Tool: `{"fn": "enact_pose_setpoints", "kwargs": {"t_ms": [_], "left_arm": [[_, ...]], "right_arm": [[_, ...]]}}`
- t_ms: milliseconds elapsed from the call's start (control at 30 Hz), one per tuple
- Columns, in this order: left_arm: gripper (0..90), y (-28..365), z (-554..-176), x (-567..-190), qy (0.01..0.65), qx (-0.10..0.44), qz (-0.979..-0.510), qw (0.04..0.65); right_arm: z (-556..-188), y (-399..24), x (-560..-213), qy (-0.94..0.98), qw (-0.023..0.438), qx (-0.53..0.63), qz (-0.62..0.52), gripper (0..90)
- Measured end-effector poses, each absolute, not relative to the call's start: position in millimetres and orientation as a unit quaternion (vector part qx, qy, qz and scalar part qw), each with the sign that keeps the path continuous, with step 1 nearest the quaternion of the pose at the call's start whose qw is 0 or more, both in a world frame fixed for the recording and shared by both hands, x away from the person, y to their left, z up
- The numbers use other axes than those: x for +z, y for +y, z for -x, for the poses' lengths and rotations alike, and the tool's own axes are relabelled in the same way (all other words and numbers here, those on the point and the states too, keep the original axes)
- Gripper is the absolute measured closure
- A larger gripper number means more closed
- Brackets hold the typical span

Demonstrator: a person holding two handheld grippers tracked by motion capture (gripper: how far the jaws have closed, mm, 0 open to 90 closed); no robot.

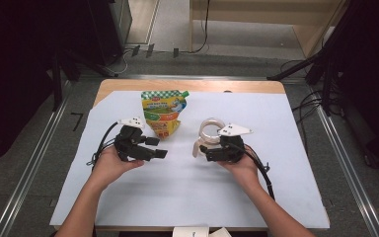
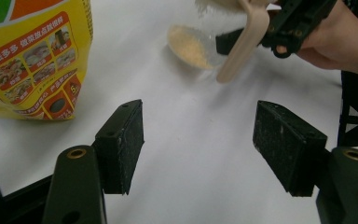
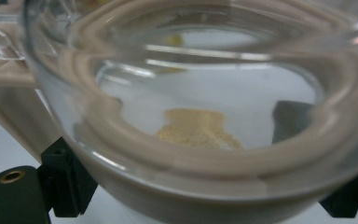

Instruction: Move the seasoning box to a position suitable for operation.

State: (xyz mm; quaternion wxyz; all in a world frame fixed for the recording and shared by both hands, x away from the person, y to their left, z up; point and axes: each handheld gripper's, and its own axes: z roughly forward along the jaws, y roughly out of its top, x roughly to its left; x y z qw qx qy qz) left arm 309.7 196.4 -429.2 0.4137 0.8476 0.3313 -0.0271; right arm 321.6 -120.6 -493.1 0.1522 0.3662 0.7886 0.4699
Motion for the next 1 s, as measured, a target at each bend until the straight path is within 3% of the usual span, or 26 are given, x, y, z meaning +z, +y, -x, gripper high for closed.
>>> {"fn": "enact_pose_setpoints", "kwargs": {"t_ms": [433,567,800,1000], "left_arm": [[34.4,194,-309,-430,0.324,-0.023,-0.854,0.407],[34.4,190,-308,-431,0.319,-0.026,-0.855,0.409],[35.4,187,-306,-431,0.311,-0.022,-0.857,0.410],[45.4,181,-304,-433,0.306,-0.026,-0.858,0.411]], "right_arm": [[-298,-86,-506,0.823,0.122,0.460,-0.309,12.0],[-297,-86,-507,0.831,0.130,0.452,-0.296,11.6],[-298,-92,-503,0.835,0.102,0.446,-0.305,6.1],[-286,-111,-489,0.837,0.095,0.443,-0.308,9.0]]}}
